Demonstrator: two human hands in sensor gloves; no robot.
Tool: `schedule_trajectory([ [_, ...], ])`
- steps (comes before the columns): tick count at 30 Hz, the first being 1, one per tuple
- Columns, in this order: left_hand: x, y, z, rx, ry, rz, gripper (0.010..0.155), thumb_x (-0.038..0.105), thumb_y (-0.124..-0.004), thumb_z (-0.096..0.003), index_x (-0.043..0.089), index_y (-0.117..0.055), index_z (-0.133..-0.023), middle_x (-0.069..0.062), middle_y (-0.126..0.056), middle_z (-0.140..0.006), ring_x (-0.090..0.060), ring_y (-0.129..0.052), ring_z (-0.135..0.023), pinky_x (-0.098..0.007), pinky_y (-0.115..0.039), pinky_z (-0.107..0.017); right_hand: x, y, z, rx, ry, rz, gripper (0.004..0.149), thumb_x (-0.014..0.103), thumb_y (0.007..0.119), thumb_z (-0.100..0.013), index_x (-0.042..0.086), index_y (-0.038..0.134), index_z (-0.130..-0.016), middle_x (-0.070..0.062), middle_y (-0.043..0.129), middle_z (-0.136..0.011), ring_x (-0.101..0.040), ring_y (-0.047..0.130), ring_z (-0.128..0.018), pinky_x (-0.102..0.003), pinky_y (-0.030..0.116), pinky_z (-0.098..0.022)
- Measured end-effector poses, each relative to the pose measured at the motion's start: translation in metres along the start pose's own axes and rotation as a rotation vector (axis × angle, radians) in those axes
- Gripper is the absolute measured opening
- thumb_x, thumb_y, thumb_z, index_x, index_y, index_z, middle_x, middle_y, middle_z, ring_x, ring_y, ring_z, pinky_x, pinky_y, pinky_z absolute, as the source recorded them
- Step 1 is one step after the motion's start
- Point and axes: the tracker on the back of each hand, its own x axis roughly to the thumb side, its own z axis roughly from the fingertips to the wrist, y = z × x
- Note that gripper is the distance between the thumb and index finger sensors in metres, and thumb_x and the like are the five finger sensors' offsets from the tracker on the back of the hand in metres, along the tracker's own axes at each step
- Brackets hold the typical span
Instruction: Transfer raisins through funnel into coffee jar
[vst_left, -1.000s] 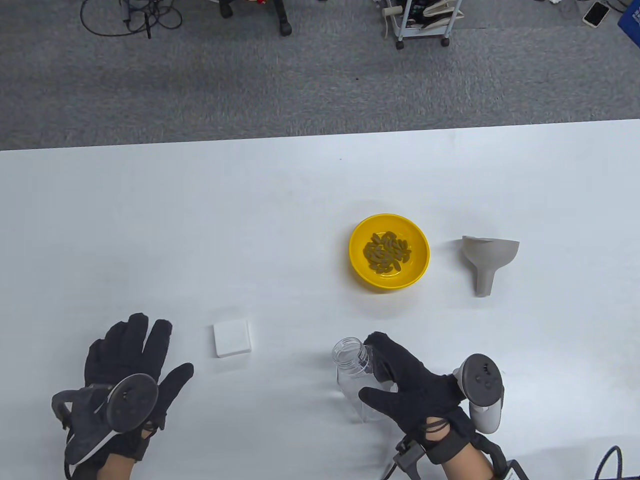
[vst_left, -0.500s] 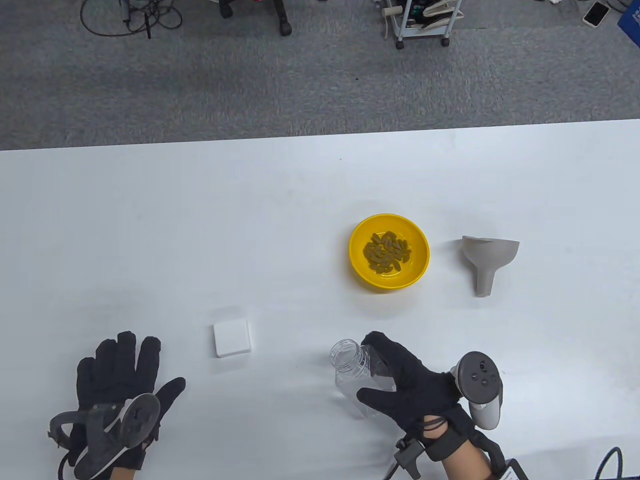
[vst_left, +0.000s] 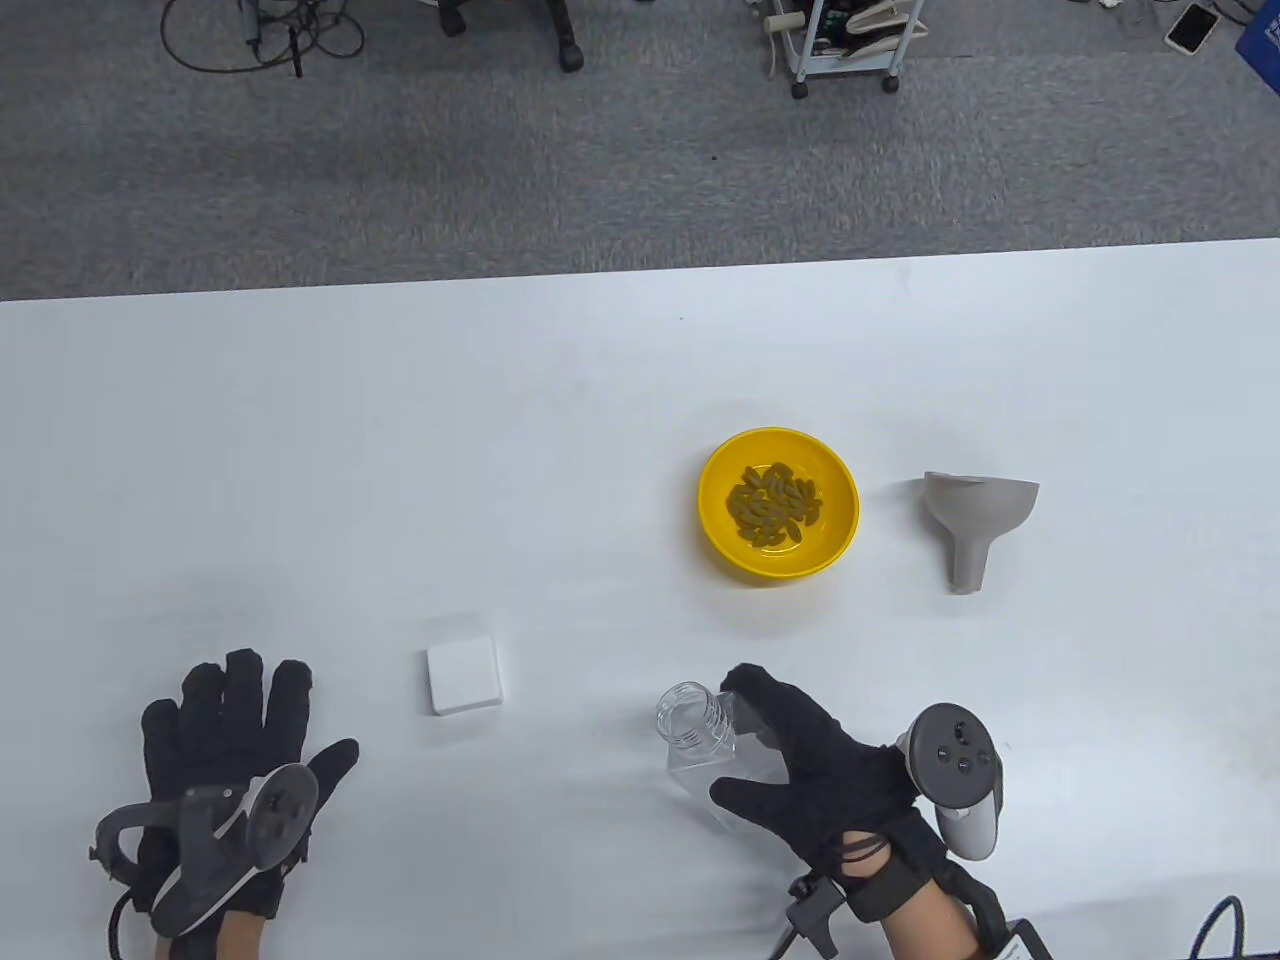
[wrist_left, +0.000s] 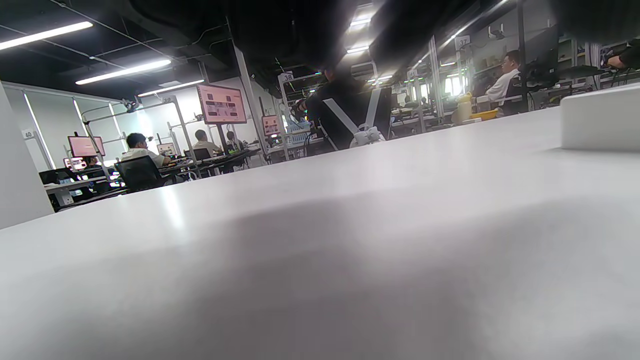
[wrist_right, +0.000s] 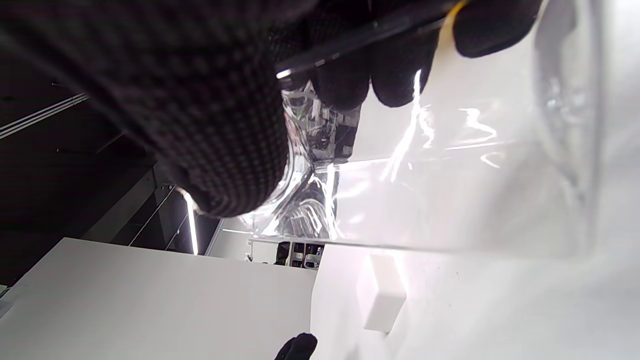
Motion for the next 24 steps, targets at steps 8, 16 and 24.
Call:
schedule_trajectory([
  [8, -0.001, 0.003, 0.001, 0.013, -0.004, 0.023, 0.085, 0.08, -0.065, -0.0363, 0.039, -0.053, -0.11, -0.004, -0.052, -0.122, -0.04, -0.05, -0.11, -0.067, -0.045, -0.079, 0.0, -0.002, 0.0, -0.023, 0.032, 0.01, 0.089, 0.034, 0.105, -0.035, 0.019, 0.056, -0.107, -0.015, 0.063, -0.109, -0.043, 0.064, -0.098, -0.073, 0.058, -0.068],
  [16, -0.005, 0.007, 0.001, 0.019, -0.005, 0.057, 0.085, 0.079, -0.065, -0.0363, 0.039, -0.053, -0.11, -0.004, -0.051, -0.122, -0.04, -0.049, -0.11, -0.067, -0.045, -0.079, 0.008, -0.008, -0.005, -0.046, 0.04, -0.018, 0.087, 0.029, 0.108, -0.034, 0.021, 0.06, -0.106, -0.016, 0.05, -0.114, -0.047, 0.05, -0.104, -0.079, 0.046, -0.066],
  [24, -0.007, 0.011, -0.001, 0.024, 0.004, 0.073, 0.085, 0.08, -0.065, -0.0364, 0.039, -0.053, -0.11, -0.004, -0.051, -0.123, -0.04, -0.049, -0.111, -0.067, -0.045, -0.079, 0.023, -0.011, -0.019, -0.067, 0.074, 0.101, 0.086, 0.031, 0.112, -0.03, 0.029, 0.068, -0.104, -0.015, 0.058, -0.105, -0.041, 0.059, -0.094, -0.075, 0.05, -0.068],
])
